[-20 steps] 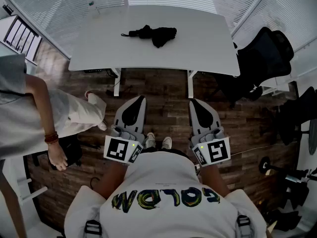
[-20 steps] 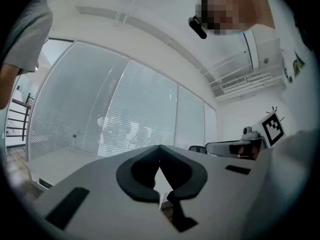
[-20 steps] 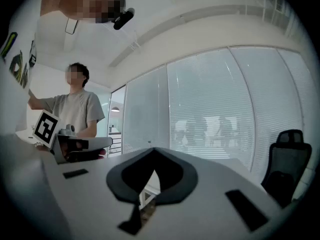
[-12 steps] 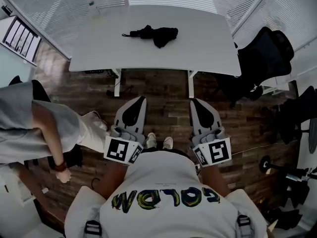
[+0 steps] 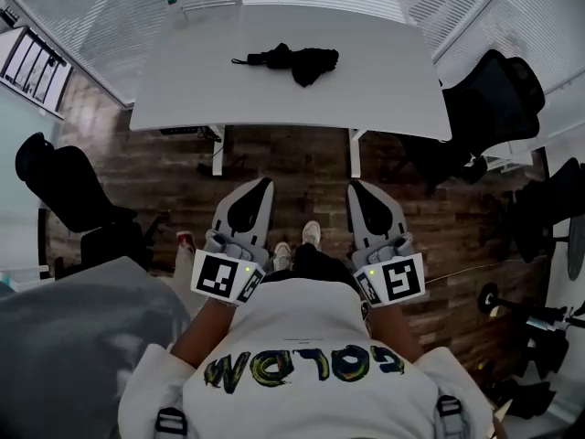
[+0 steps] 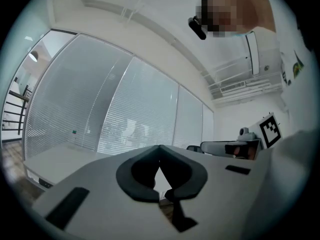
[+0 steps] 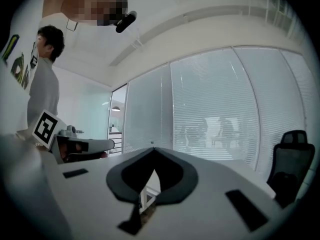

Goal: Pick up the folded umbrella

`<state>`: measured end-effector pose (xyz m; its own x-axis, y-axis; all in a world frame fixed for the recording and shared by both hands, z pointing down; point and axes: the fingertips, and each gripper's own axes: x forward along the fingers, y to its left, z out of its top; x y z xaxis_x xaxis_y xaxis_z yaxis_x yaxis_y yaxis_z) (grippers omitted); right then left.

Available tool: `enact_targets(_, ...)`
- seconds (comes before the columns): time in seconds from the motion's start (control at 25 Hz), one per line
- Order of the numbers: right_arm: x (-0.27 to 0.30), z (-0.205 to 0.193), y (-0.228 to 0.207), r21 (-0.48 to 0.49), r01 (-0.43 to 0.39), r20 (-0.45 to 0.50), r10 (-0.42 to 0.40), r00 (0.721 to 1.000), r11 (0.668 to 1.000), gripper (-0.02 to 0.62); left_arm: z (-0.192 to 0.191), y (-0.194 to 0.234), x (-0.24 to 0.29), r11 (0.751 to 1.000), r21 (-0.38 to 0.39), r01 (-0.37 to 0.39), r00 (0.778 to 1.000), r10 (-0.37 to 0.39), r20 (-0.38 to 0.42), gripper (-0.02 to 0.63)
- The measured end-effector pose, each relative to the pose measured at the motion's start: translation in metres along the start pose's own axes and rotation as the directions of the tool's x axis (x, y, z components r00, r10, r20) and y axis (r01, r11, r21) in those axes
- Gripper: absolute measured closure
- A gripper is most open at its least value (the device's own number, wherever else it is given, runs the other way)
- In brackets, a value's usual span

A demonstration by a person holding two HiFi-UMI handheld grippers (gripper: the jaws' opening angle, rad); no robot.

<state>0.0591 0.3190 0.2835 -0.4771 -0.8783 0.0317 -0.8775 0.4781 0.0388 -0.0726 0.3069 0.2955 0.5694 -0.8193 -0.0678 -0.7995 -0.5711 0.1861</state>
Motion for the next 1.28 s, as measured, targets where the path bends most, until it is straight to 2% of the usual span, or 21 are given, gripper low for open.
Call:
enact_targets(0.36,0.028,-0.007,-0.006,0.001,-0.016,-0.001,0.016,1.0,1.0,0.586,-0.005,0.02,0.015,1.0,-0.004,-0.011,1.0,0.011,0.004,0.598)
enact_targets(0.56,0.054,-0.008,-0.027,-0.003,-0.023,-0.002,0.023,1.0,1.0,0.586,-0.003,0.036,0.045,0.999,-0.047,-0.02,1.0,0.02,0.011,0.598)
enact_targets(1.16,0.148,-0.013,-0.161,0.033,-0.037,0.001,0.037,0.999,0.999,0.586,-0.01,0.063,0.203,0.999,-0.006,-0.048,0.999,0.048,-0.015,0.598)
enact_targets(1.28,0.163,-0.013,-0.19,0.034,-0.039,-0.003,0.039,0.999,0.999,0.586,-0.011,0.067,0.233,0.998,-0.02,-0.059,0.998,0.058,-0.02,0.598)
